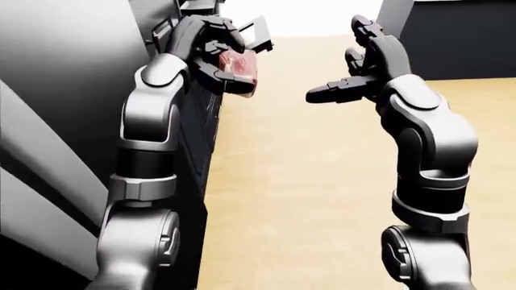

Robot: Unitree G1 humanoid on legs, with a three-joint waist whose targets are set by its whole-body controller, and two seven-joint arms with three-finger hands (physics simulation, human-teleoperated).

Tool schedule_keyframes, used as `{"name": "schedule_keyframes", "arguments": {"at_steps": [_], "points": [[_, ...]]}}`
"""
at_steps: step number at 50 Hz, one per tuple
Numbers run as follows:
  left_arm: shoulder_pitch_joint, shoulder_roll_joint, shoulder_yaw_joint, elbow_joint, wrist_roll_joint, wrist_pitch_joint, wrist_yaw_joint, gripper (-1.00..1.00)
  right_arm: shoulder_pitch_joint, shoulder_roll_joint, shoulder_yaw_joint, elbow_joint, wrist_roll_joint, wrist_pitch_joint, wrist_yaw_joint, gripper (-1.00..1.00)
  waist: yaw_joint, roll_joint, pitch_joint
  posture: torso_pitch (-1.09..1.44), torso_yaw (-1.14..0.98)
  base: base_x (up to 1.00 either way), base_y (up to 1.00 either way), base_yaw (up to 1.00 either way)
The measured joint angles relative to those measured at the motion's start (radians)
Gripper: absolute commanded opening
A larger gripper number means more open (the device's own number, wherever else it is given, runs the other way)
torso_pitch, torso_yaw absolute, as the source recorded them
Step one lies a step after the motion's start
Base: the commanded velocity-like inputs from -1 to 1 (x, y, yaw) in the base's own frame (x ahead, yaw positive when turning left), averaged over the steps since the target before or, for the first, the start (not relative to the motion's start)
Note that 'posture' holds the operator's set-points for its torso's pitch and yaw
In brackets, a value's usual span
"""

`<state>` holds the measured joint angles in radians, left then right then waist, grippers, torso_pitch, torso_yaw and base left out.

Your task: Place the steak on the top rack of the oven.

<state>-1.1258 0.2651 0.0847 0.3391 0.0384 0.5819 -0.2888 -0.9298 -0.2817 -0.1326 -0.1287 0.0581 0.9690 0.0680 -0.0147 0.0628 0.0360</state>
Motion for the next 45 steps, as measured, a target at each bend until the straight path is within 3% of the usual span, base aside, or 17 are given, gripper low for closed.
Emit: {"name": "schedule_keyframes", "arguments": {"at_steps": [2, 3, 6, 11, 15, 16, 18, 21, 26, 29, 32, 34, 40, 43, 44, 45], "points": [[0.007, 0.006, 0.008, 0.000, -0.001, -0.009, 0.005, -0.66, 0.008, 0.014, 0.012, -0.003, 0.000, -0.001, 0.001, 1.00, 0.013, -0.010, 0.009, 0.00, 0.00, 0.28, 0.00, 0.00], [0.014, 0.009, 0.013, 0.007, 0.001, -0.009, 0.008, -0.66, 0.011, 0.017, 0.023, 0.002, 0.003, 0.002, 0.005, 1.00, 0.018, -0.004, 0.013, 0.00, 0.00, 0.28, 0.00, 0.00], [0.010, 0.016, 0.016, 0.041, 0.008, 0.005, 0.016, -0.65, -0.002, 0.012, 0.032, 0.021, 0.011, 0.019, 0.018, 1.00, 0.024, -0.011, 0.007, 0.00, 0.00, 0.28, 0.00, 0.00], [-0.003, 0.016, 0.013, 0.020, 0.003, 0.004, 0.022, -0.63, -0.055, -0.006, 0.012, 0.013, -0.001, 0.023, 0.018, 1.00, 0.032, -0.066, 0.004, 0.00, 0.00, 0.28, 0.00, 0.00], [-0.015, 0.019, 0.014, 0.001, 0.001, 0.002, 0.023, -0.63, -0.058, -0.004, 0.012, 0.010, -0.004, 0.006, 0.017, 1.00, 0.037, -0.122, -0.006, 0.00, 0.00, 0.27, 0.00, 0.00], [-0.011, 0.012, 0.010, -0.004, -0.001, 0.000, 0.023, -0.63, -0.051, -0.005, 0.008, 0.013, -0.005, 0.006, 0.015, 1.00, 0.030, -0.107, 0.002, 0.00, 0.00, 0.28, 0.00, 0.00], [-0.001, 0.005, -0.009, -0.011, -0.007, 0.012, 0.014, -0.64, -0.026, -0.003, 0.002, 0.025, -0.010, 0.012, 0.011, 1.00, 0.021, -0.114, 0.020, 0.00, 0.00, 0.28, 0.00, 0.00], [0.000, 0.006, -0.017, -0.010, -0.012, 0.030, -0.001, -0.64, -0.015, -0.003, 0.000, 0.037, -0.014, 0.028, 0.009, 1.00, 0.014, -0.105, 0.014, 0.00, 0.00, 0.28, 0.00, 0.00], [-0.010, 0.005, -0.002, -0.018, -0.005, 0.023, 0.011, -0.64, -0.025, -0.008, -0.004, 0.021, -0.011, 0.012, 0.009, 1.00, 0.007, -0.050, 0.012, 0.00, 0.00, 0.28, 0.00, 0.00], [-0.017, 0.004, -0.003, -0.018, -0.007, 0.012, 0.015, -0.64, -0.033, -0.011, -0.004, 0.021, -0.010, 0.005, 0.010, 1.00, 0.001, 0.002, -0.001, 0.00, 0.00, 0.28, 0.00, 0.00], [0.006, 0.012, 0.010, -0.005, -0.004, 0.014, 0.018, -0.63, -0.021, 0.002, 0.020, 0.030, -0.004, 0.007, 0.016, 1.00, 0.017, 0.001, 0.016, 0.00, 0.00, 0.28, 0.00, 0.00], [0.011, 0.014, 0.014, 0.007, 0.002, 0.023, 0.023, -0.65, -0.018, 0.002, 0.025, 0.036, 0.001, 0.015, 0.022, 1.00, 0.021, -0.004, 0.011, 0.00, 0.00, 0.28, 0.00, 0.00], [-0.002, 0.015, 0.011, -0.005, -0.001, 0.022, 0.022, -0.66, -0.039, -0.013, 0.006, 0.030, -0.006, 0.010, 0.022, 1.00, 0.032, -0.069, 0.006, 0.00, 0.00, 0.28, 0.00, 0.00], [-0.022, 0.016, 0.013, 0.011, -0.001, 0.009, 0.024, -0.66, -0.059, -0.016, 0.008, 0.041, -0.006, 0.002, 0.025, 1.00, 0.039, -0.118, -0.003, 0.00, 0.00, 0.28, 0.00, 0.00], [-0.024, 0.011, 0.013, 0.011, -0.001, 0.004, 0.026, -0.67, -0.060, -0.020, 0.006, 0.041, -0.006, -0.001, 0.026, 1.00, 0.036, -0.120, -0.003, 0.00, 0.00, 0.27, 0.00, 0.00], [-0.019, 0.004, 0.007, 0.011, -0.002, 0.000, 0.026, -0.68, -0.054, -0.021, 0.002, 0.042, -0.007, -0.003, 0.026, 1.00, 0.028, -0.108, 0.006, 0.00, 0.00, 0.27, 0.00, 0.00]]}}
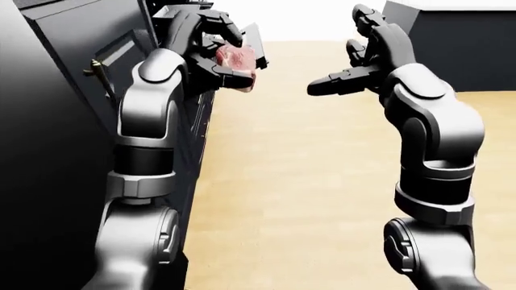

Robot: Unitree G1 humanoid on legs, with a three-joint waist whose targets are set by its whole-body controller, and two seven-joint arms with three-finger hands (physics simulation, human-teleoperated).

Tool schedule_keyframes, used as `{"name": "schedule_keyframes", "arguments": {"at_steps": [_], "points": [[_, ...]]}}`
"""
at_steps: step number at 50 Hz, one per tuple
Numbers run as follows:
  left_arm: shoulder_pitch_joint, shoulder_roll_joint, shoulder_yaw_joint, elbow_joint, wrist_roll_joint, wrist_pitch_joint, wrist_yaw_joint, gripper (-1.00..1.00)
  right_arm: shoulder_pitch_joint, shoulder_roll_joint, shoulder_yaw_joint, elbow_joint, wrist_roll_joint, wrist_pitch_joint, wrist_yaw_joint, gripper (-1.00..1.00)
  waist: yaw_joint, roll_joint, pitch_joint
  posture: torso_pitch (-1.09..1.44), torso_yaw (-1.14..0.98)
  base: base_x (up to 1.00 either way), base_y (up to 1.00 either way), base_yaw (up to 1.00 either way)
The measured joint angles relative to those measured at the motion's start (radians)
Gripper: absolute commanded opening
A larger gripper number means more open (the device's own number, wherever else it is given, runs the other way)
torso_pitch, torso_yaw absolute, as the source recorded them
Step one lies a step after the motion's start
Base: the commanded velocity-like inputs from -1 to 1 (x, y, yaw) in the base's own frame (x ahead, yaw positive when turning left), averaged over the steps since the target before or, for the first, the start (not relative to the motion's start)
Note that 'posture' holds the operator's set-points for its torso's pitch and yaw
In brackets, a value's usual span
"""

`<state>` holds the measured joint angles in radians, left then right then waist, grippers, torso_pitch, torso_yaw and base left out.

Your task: Place the steak on the top rack of the oven.

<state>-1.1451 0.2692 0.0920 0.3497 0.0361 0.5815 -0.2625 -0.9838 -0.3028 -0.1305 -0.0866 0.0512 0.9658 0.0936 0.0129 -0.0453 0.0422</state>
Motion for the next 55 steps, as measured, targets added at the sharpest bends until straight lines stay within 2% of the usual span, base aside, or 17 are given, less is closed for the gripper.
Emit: {"name": "schedule_keyframes", "arguments": {"at_steps": [2, 5, 9, 13, 14, 16, 19, 24, 27, 30, 33, 38, 42, 43, 45, 48, 55], "points": [[0.004, -0.011, -0.020, 0.013, -0.006, 0.001, -0.008, -0.68, 0.011, -0.003, -0.008, 0.017, -0.005, 0.006, -0.002, 1.00, -0.010, -0.007, 0.012, 0.00, 0.00, 0.28, 0.00, 0.00], [0.005, -0.014, -0.029, 0.027, -0.012, 0.006, -0.017, -0.67, 0.009, -0.004, -0.009, 0.029, -0.009, 0.017, -0.004, 1.00, -0.015, 0.006, 0.004, 0.00, 0.00, 0.27, 0.00, 0.00], [-0.004, -0.009, -0.017, 0.020, -0.007, 0.002, -0.012, -0.68, 0.005, -0.005, -0.008, 0.005, -0.006, 0.007, -0.002, 1.00, -0.020, 0.048, 0.006, 0.00, 0.00, 0.28, 0.00, 0.00], [-0.012, -0.002, -0.011, -0.005, -0.007, 0.000, -0.008, -0.67, 0.006, -0.001, -0.010, -0.002, -0.006, 0.002, -0.005, 1.00, -0.025, 0.105, -0.007, 0.00, 0.00, 0.28, 0.00, 0.00], [-0.004, 0.003, -0.006, -0.010, -0.006, -0.001, -0.007, -0.67, 0.013, 0.007, -0.004, -0.002, -0.005, 0.002, -0.005, 1.00, -0.018, 0.092, -0.003, 0.00, 0.00, 0.27, 0.00, 0.00], [0.012, 0.008, 0.004, -0.003, -0.001, 0.006, -0.004, -0.67, 0.023, 0.014, 0.013, 0.005, 0.003, 0.011, 0.000, 1.00, -0.009, 0.102, 0.011, 0.00, 0.00, 0.28, 0.00, 0.00], [0.013, 0.008, 0.003, 0.016, 0.008, 0.024, 0.000, -0.67, 0.025, 0.012, 0.014, 0.007, 0.010, 0.017, 0.005, 1.00, -0.003, 0.092, 0.002, 0.00, 0.00, 0.28, 0.00, 0.00], [0.005, 0.008, 0.002, 0.000, 0.002, 0.014, -0.002, -0.68, 0.012, 0.005, 0.002, -0.009, 0.004, 0.003, -0.001, 1.00, 0.005, 0.037, -0.001, 0.00, 0.00, 0.28, 0.00, 0.00], [-0.005, 0.010, 0.006, 0.000, -0.001, 0.003, -0.001, -0.66, 0.004, 0.007, 0.006, -0.004, 0.003, -0.004, -0.002, 1.00, 0.011, -0.014, -0.010, 0.00, 0.00, 0.28, 0.00, 0.00], [0.012, -0.006, -0.009, 0.002, -0.007, -0.008, -0.002, -0.67, 0.020, 0.002, -0.002, 0.010, -0.002, -0.003, -0.003, 1.00, -0.007, -0.007, 0.011, 0.00, 0.00, 0.28, 0.00, 0.00], [0.018, -0.010, -0.026, 0.012, -0.014, 0.012, -0.014, -0.67, 0.023, 0.002, -0.007, 0.026, -0.010, 0.012, -0.008, 1.00, -0.015, -0.004, 0.007, 0.00, 0.00, 0.28, 0.00, 0.00], [0.004, -0.001, -0.011, 0.009, -0.012, 0.007, -0.010, -0.67, 0.004, 0.000, -0.004, 0.014, -0.009, 0.002, -0.005, 1.00, -0.019, 0.048, 0.005, 0.00, 0.00, 0.27, 0.00, 0.00], [-0.017, 0.004, -0.007, 0.007, -0.012, -0.004, -0.005, -0.67, -0.010, -0.001, -0.004, 0.022, -0.011, -0.005, -0.003, 1.00, -0.025, 0.105, -0.009, 0.00, 0.00, 0.28, 0.00, 0.00], [-0.010, 0.007, -0.002, 0.003, -0.012, -0.007, -0.004, -0.68, -0.002, 0.006, 0.003, 0.020, -0.010, -0.006, -0.002, 1.00, -0.018, 0.092, -0.006, 0.00, 0.00, 0.27, 0.00, 0.00], [0.008, 0.011, 0.006, 0.006, -0.008, -0.002, 0.000, -0.67, 0.012, 0.010, 0.020, 0.015, -0.003, 0.008, 0.008, 1.00, -0.009, 0.101, 0.009, 0.00, 0.00, 0.28, 0.00, 0.00], [0.009, 0.010, 0.006, 0.025, 0.000, 0.015, 0.005, -0.67, 0.013, 0.007, 0.017, 0.005, 0.002, 0.025, 0.016, 1.00, -0.004, 0.093, 0.001, 0.00, 0.00, 0.28, 0.00, 0.00], [0.001, 0.011, 0.004, 0.005, -0.005, 0.001, 0.000, -0.67, 0.010, 0.007, 0.005, -0.019, -0.008, 0.006, 0.008, 1.00, 0.010, 0.011, -0.006, 0.00, 0.00, 0.27, 0.00, 0.00]]}}
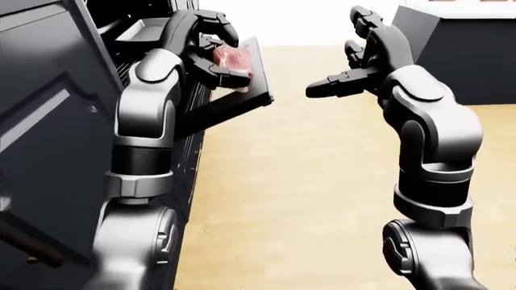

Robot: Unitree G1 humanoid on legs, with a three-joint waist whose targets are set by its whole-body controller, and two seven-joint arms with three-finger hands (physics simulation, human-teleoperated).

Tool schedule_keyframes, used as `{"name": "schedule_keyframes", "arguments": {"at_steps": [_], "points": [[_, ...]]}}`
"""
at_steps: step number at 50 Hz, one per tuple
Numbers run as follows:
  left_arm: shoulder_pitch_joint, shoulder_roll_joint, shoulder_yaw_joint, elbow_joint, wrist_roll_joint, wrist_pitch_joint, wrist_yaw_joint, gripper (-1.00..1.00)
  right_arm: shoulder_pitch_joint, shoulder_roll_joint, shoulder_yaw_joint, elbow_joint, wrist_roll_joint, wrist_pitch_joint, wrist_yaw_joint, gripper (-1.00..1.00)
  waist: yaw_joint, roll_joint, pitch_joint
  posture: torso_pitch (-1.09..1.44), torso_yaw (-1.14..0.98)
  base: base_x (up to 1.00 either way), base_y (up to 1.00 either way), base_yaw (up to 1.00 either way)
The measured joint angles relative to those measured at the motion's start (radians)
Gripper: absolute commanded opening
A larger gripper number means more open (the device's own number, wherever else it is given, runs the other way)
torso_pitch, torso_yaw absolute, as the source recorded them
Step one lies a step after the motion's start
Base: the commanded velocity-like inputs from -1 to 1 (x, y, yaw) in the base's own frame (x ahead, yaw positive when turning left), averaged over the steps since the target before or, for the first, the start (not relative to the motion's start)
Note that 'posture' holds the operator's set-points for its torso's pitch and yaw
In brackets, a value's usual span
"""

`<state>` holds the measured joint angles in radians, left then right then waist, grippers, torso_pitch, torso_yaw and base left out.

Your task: Place the steak on the top rack of the oven.

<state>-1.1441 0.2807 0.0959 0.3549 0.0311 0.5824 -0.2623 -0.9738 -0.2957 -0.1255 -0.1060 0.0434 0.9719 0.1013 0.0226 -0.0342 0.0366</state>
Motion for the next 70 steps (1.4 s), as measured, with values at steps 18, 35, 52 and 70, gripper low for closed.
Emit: {"name": "schedule_keyframes", "arguments": {"at_steps": [18, 35, 52, 70], "points": [[-0.052, 0.016, 0.005, 0.032, -0.007, 0.000, -0.009, -0.64, -0.025, 0.002, 0.001, 0.042, -0.002, 0.002, -0.003, 1.00, -0.022, 0.042, 0.021, 0.00, 0.00, 0.11, 0.00, 0.00], [-0.173, 0.038, -0.004, 0.210, -0.003, -0.034, -0.019, -0.62, -0.112, -0.028, -0.009, 0.076, 0.000, 0.024, -0.006, 1.00, -0.021, 0.040, 0.004, 0.00, 0.00, 0.02, 0.00, 0.00], [-0.204, 0.074, 0.019, 0.216, -0.007, -0.023, -0.006, -0.63, -0.165, -0.027, 0.006, 0.134, 0.015, 0.001, -0.008, 1.00, -0.015, 0.047, 0.013, 0.00, 0.00, 0.18, 0.00, 0.00], [-0.194, 0.069, 0.009, 0.221, -0.018, -0.013, -0.014, -0.63, -0.156, -0.026, 0.000, 0.143, 0.011, 0.009, -0.024, 1.00, -0.019, 0.023, 0.034, 0.00, 0.00, 0.01, 0.00, 0.00]]}}
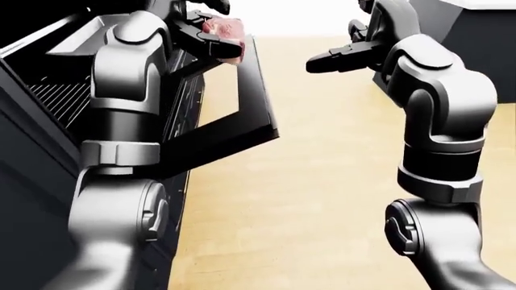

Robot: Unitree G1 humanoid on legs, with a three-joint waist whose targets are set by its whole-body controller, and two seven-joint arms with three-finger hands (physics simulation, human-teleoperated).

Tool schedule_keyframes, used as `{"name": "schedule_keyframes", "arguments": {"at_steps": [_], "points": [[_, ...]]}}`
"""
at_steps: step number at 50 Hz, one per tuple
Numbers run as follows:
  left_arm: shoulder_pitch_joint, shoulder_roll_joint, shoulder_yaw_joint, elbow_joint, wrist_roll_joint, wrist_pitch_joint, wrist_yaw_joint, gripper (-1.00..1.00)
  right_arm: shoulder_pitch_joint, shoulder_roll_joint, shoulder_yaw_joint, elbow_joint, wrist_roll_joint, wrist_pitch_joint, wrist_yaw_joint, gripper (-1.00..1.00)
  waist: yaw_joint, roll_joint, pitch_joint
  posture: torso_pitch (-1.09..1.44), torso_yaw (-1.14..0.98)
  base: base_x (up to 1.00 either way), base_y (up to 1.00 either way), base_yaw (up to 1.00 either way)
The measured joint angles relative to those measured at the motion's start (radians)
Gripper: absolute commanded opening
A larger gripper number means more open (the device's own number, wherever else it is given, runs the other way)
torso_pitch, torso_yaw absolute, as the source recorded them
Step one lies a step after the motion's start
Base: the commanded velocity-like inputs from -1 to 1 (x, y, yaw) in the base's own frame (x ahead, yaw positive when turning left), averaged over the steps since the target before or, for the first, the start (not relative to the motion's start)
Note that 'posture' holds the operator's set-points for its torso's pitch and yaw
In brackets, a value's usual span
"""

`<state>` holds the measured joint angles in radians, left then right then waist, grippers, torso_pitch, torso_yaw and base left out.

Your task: Place the steak on the top rack of the oven.

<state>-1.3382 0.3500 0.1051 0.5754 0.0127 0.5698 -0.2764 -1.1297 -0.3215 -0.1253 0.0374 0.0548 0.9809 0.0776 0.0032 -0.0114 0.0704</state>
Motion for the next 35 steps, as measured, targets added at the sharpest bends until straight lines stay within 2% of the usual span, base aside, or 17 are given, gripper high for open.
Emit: {"name": "schedule_keyframes", "arguments": {"at_steps": [3, 7, 12, 16, 20, 22, 24, 27, 30, 31, 32, 33, 35], "points": [[-0.014, 0.007, 0.008, 0.007, 0.003, -0.007, 0.006, -0.63, -0.009, -0.002, 0.002, 0.000, 0.003, -0.006, 0.004, 1.00, 0.004, -0.007, -0.004, 0.00, 0.00, 0.04, 0.01, 0.00], [-0.013, 0.008, 0.006, 0.020, 0.005, -0.007, 0.009, -0.63, -0.003, 0.000, 0.003, 0.000, 0.006, -0.005, 0.007, 1.00, 0.009, 0.006, -0.026, 0.00, 0.00, 0.06, 0.03, 0.00], [-0.032, 0.014, 0.013, 0.001, 0.002, -0.017, 0.010, -0.62, -0.013, -0.006, 0.001, -0.020, 0.008, -0.002, 0.008, 1.00, 0.010, 0.008, -0.034, 0.00, 0.00, 0.06, 0.03, 0.00], [-0.033, 0.014, 0.013, -0.006, -0.001, -0.022, 0.010, -0.63, -0.011, -0.006, 0.001, -0.028, 0.008, 0.001, 0.008, 1.00, 0.010, -0.002, -0.032, 0.00, 0.00, 0.06, 0.03, 0.00], [-0.018, 0.001, 0.000, -0.004, -0.004, -0.013, 0.006, -0.64, 0.011, -0.007, -0.007, -0.018, 0.005, 0.000, 0.005, 1.00, -0.001, 0.005, -0.022, 0.00, 0.00, 0.06, 0.03, 0.00], [-0.014, -0.008, -0.010, -0.004, -0.008, -0.006, 0.001, -0.64, 0.020, -0.010, -0.015, -0.012, 0.001, 0.006, 0.001, 1.00, -0.007, -0.010, -0.010, 0.00, 0.00, 0.06, 0.04, 0.00], [-0.008, -0.012, -0.015, -0.007, -0.012, -0.001, -0.004, -0.64, 0.024, -0.010, -0.019, -0.014, -0.003, 0.010, -0.004, 1.00, -0.010, -0.018, -0.013, 0.00, 0.00, 0.06, 0.03, 0.00], [-0.009, -0.005, -0.008, -0.001, -0.012, 0.000, -0.004, -0.65, 0.016, -0.006, -0.012, -0.024, -0.002, 0.010, -0.005, 1.00, -0.004, 0.004, -0.013, 0.00, 0.00, 0.05, 0.03, 0.00], [-0.012, 0.002, 0.000, -0.007, -0.008, -0.006, 0.002, -0.65, 0.010, -0.003, -0.008, -0.029, 0.002, -0.002, -0.004, 1.00, -0.006, 0.046, -0.013, 0.00, 0.00, 0.06, 0.03, 0.00], [-0.015, 0.005, 0.002, -0.010, -0.008, -0.008, 0.003, -0.65, 0.007, -0.003, -0.007, -0.026, 0.003, -0.004, -0.003, 1.00, -0.008, 0.067, -0.017, 0.00, 0.00, 0.05, 0.02, 0.00], [-0.017, 0.011, 0.005, -0.014, -0.008, -0.009, 0.004, -0.65, 0.004, 0.001, -0.005, -0.025, 0.004, -0.006, -0.003, 1.00, -0.005, 0.075, -0.024, 0.00, 0.00, 0.06, 0.03, 0.00], [-0.012, 0.015, 0.010, -0.018, -0.007, -0.012, 0.005, -0.65, 0.009, 0.007, 0.000, -0.025, 0.005, -0.008, -0.002, 1.00, 0.002, 0.064, -0.021, 0.00, 0.00, 0.05, 0.04, 0.00], [-0.002, 0.020, 0.018, -0.012, -0.003, -0.009, 0.009, -0.65, 0.018, 0.014, 0.014, -0.018, 0.012, -0.002, 0.003, 1.00, 0.006, 0.063, -0.021, 0.00, 0.00, 0.05, 0.03, 0.00]]}}
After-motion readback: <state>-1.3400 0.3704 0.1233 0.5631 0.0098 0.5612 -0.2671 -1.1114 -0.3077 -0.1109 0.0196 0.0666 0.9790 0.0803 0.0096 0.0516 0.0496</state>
